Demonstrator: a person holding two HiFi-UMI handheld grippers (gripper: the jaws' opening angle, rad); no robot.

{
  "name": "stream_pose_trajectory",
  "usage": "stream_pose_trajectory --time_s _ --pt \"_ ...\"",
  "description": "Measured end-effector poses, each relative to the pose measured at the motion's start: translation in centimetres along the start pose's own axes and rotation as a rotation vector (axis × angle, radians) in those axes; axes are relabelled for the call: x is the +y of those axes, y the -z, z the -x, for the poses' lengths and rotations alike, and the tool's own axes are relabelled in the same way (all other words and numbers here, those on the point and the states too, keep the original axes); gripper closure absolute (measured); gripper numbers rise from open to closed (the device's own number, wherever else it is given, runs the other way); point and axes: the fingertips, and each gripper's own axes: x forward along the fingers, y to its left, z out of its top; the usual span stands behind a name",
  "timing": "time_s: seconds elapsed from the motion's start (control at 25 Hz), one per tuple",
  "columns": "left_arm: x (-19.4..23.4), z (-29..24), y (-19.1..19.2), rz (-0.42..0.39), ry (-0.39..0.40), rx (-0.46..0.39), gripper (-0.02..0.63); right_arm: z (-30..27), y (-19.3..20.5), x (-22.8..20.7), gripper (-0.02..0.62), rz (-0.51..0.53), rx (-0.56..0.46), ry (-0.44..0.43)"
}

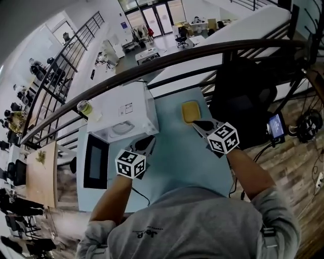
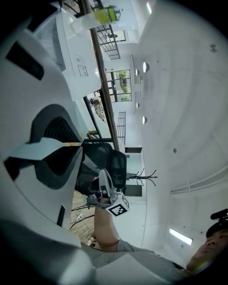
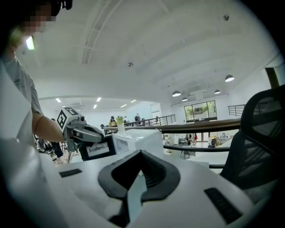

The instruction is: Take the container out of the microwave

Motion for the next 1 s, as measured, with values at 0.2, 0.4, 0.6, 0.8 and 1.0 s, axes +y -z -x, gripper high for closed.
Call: stream_pose_trajectory --time_s 0.2,0.4,0.6,0.8,1.0 --pt "1.2 5.2 1.5 0.060 0.007 -0.062 0.583 -0.2 -1.3 4.5 0.578 0.006 -0.012 0.002" --pt "1.9 10.1 3.2 0.093 -0.003 -0.117 0.588 -0.6 -1.3 8.9 0.578 0.005 -0.005 -0.021" --pt "2.0 14.2 5.0 0.156 -0.018 -0.171 0.588 -0.9 -0.7 13.0 0.578 -0.012 0.001 -0.056" --pt "2.4 17.3 7.3 0.240 -0.028 -0.238 0.588 -2.3 0.2 16.2 0.578 -0.040 0.014 -0.089" --pt "2.5 19.2 9.7 0.305 -0.033 -0.282 0.588 -3.6 2.8 18.6 0.578 -0.120 0.056 -0.116"
